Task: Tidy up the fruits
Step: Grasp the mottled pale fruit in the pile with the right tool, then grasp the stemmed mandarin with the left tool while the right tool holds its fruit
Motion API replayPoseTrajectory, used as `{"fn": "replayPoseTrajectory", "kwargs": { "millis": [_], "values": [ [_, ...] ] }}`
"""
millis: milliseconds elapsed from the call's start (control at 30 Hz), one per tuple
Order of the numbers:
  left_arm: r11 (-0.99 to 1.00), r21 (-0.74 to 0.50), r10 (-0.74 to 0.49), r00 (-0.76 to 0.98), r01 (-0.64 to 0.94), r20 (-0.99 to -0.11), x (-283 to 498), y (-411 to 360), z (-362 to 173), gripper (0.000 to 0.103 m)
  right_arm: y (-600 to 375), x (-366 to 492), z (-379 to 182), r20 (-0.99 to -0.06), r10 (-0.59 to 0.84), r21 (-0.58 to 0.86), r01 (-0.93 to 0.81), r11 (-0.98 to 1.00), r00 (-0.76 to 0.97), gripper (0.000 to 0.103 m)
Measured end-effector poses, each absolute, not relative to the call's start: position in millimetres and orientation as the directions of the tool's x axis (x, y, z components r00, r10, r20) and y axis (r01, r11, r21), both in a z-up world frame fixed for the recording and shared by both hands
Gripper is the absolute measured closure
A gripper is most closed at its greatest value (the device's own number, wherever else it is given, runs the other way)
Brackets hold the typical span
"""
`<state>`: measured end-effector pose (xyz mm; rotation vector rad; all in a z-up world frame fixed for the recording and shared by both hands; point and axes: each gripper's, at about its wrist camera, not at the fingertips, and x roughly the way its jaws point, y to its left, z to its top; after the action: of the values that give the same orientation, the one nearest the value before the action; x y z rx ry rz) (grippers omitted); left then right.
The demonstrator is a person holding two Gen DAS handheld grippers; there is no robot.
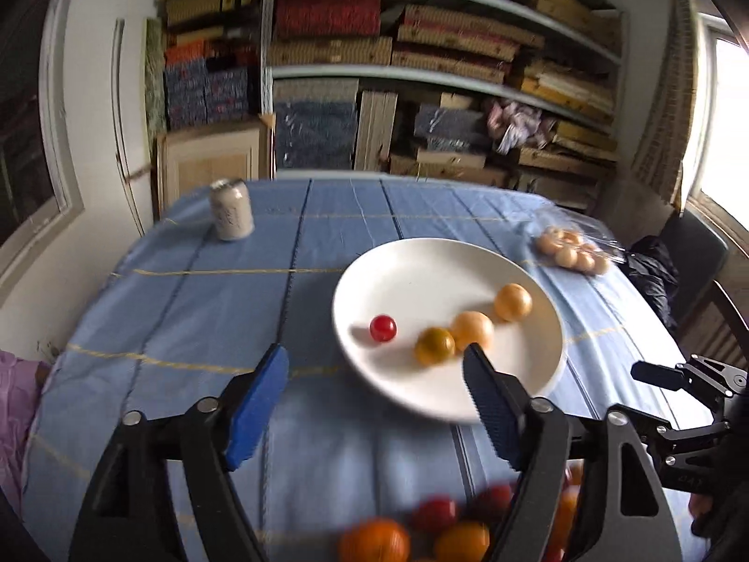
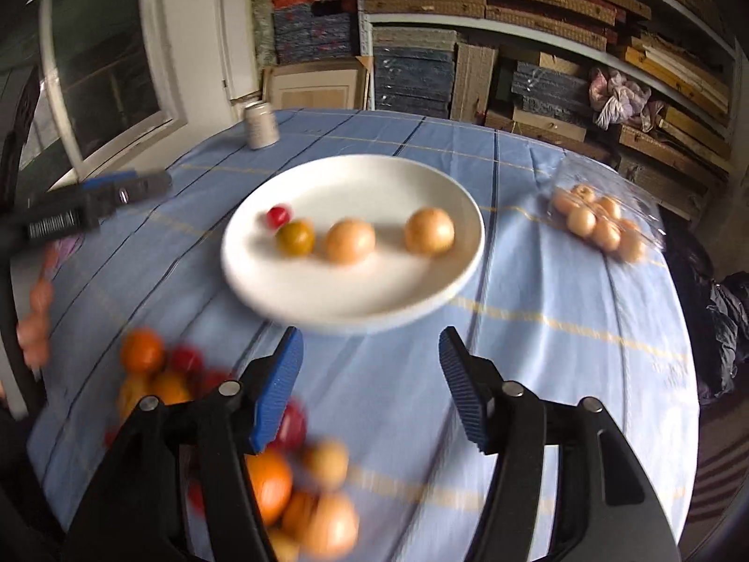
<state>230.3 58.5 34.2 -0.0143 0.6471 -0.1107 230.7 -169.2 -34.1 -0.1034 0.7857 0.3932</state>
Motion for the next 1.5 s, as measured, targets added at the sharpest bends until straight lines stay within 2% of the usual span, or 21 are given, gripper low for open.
{"fn": "replayPoseTrajectory", "kwargs": {
  "millis": [33,233,267,333,500,667,800,833,867,1033,1333,1500],
  "values": [
    [0.994,-0.047,-0.109,0.798,0.101,-0.592,218.1,59.7,35.1,0.017,-169.8,217.2,-36.2,-0.708,0.305,0.045,-0.39,0.92,0.638,0.044],
    [0.991,-0.028,-0.119,0.791,0.128,-0.6,146.9,63.6,13.3,0.016,-169.4,155.5,-70.8,-0.728,0.264,-0.002,-0.387,0.922,0.633,0.044],
    [0.991,-0.037,-0.123,0.785,0.127,-0.607,137.8,64.8,5.6,0.01,-169.3,153.2,-74.8,-0.725,0.255,-0.005,-0.375,0.927,0.639,0.044],
    [0.99,-0.06,-0.135,0.769,0.126,-0.624,126.2,68.9,-9.6,0.007,-166.6,152.1,-81.3,-0.721,0.256,0.013,-0.357,0.934,0.643,0.044],
    [0.98,-0.174,-0.19,0.707,0.096,-0.681,111.0,79.8,-34.1,0.007,-162.0,164.5,-94.1,-0.741,0.247,0.031,-0.336,0.941,0.625,0.047],
    [0.985,-0.133,-0.171,0.711,0.11,-0.682,94.4,73.4,-31.7,0.007,-160.1,174.9,-97.9,-0.759,0.25,0.048,-0.331,0.942,0.601,0.048],
    [0.99,-0.073,-0.136,0.715,0.118,-0.686,93.5,63.5,-31.5,0.007,-164.3,180.7,-102.7,-0.75,0.286,0.097,-0.328,0.94,0.597,0.048],
    [0.991,-0.061,-0.128,0.711,0.119,-0.692,94.9,59.9,-33.6,0.007,-165.6,180.7,-103.8,-0.745,0.305,0.118,-0.334,0.935,0.594,0.056],
    [0.991,-0.05,-0.123,0.706,0.123,-0.697,96.7,55.8,-36.3,0.007,-166.8,180.4,-104.0,-0.738,0.334,0.145,-0.345,0.927,0.587,0.059],
    [0.994,-0.006,-0.083,0.693,0.113,-0.716,106.7,45.7,-48.1,0.007,-188.2,180.0,-100.2,-0.664,0.465,0.309,-0.352,0.883,0.585,0.06],
    [0.998,0.001,0.044,0.697,-0.062,-0.716,151.4,69.5,-48.1,0.007,-181.8,163.1,-85.0,-0.611,0.458,0.237,-0.403,0.884,0.645,0.06],
    [0.998,0.019,0.051,0.67,-0.056,-0.74,173.8,65.4,-56.1,0.007,-181.7,162.4,-84.4,-0.609,0.461,0.243,-0.401,0.883,0.645,0.06]
  ]
}}
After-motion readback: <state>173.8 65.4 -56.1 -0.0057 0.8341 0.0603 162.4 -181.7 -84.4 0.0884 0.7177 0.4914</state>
